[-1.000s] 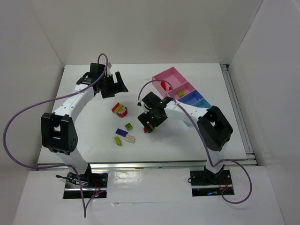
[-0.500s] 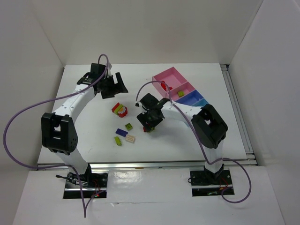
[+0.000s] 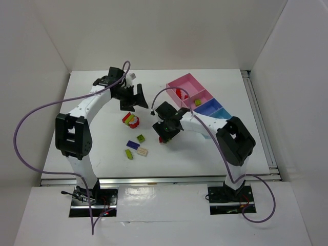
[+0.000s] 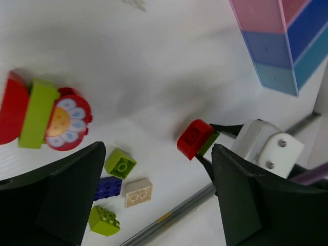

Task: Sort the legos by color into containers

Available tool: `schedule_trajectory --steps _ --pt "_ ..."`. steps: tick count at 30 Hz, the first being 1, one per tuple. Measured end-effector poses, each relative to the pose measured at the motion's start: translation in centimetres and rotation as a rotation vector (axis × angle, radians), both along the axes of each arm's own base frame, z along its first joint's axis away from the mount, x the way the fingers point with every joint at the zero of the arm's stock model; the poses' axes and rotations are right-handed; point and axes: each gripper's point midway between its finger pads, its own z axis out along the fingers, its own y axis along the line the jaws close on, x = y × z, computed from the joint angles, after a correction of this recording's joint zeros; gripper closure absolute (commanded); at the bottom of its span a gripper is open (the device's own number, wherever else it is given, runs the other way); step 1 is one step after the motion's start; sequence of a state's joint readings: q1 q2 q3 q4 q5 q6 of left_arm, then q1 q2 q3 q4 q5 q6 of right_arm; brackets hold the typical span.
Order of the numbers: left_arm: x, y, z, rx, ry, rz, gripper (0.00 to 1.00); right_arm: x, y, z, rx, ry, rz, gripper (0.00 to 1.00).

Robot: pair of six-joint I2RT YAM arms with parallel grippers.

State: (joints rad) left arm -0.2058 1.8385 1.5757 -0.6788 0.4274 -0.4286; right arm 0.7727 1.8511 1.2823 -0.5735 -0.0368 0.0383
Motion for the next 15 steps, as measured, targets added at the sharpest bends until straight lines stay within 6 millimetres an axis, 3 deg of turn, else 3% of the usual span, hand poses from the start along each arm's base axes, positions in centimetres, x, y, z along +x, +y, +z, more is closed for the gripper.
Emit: schedule_trajectory --steps 10,15 --pt "-5.7 -6.9 -0.3 -0.235 0.168 -0.308 0.05 1.1 -0.7 7.3 0.087 -0.165 -0.07 0.59" --pt "-6.6 -9.5 -1.4 -0.34 0.224 -0.376 0.04 1.5 -1.2 8.3 0.089 -0.199 -0.086 0.59"
